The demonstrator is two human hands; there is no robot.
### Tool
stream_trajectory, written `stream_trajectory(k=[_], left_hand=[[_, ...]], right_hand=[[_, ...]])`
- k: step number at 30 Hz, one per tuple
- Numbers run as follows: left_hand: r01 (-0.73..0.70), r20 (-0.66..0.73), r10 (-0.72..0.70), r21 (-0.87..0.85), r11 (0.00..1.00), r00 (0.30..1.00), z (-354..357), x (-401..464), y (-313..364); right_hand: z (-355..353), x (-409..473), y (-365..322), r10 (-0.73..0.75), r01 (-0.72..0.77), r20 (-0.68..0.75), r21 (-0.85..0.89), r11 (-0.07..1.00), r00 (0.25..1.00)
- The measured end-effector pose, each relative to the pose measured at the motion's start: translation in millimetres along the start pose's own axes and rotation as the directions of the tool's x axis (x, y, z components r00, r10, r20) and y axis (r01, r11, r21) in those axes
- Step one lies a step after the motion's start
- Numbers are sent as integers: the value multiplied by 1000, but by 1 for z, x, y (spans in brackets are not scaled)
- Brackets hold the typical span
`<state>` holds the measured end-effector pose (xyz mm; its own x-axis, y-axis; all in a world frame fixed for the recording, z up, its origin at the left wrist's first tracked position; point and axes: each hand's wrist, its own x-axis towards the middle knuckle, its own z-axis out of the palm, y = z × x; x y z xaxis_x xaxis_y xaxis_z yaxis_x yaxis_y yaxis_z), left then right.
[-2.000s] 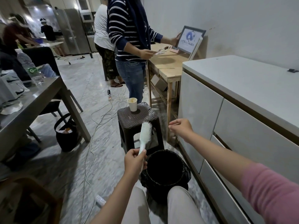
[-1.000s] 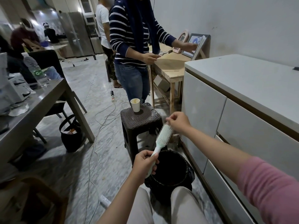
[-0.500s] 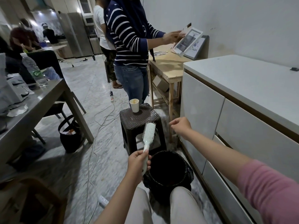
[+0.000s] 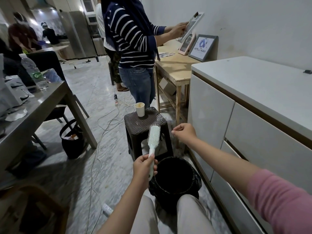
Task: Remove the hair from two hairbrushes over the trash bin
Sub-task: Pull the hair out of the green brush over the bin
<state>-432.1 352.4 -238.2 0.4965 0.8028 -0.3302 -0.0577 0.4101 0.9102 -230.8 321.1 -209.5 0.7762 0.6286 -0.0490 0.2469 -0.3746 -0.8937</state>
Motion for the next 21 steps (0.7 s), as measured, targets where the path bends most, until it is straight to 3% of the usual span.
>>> stream_trajectory(k=[8, 11, 21], left_hand=[[-39, 18, 38, 114, 993, 999, 14, 3, 0], [-73, -2, 74, 155, 985, 997, 20, 4, -1], [-240, -107, 302, 391, 889, 947, 36, 4, -3]], right_hand=[[15, -15, -8, 53, -90, 308, 109, 990, 950], [16, -16, -11, 38, -88, 287, 165, 982, 957], [19, -22, -28, 235, -301, 218, 347, 888, 947]])
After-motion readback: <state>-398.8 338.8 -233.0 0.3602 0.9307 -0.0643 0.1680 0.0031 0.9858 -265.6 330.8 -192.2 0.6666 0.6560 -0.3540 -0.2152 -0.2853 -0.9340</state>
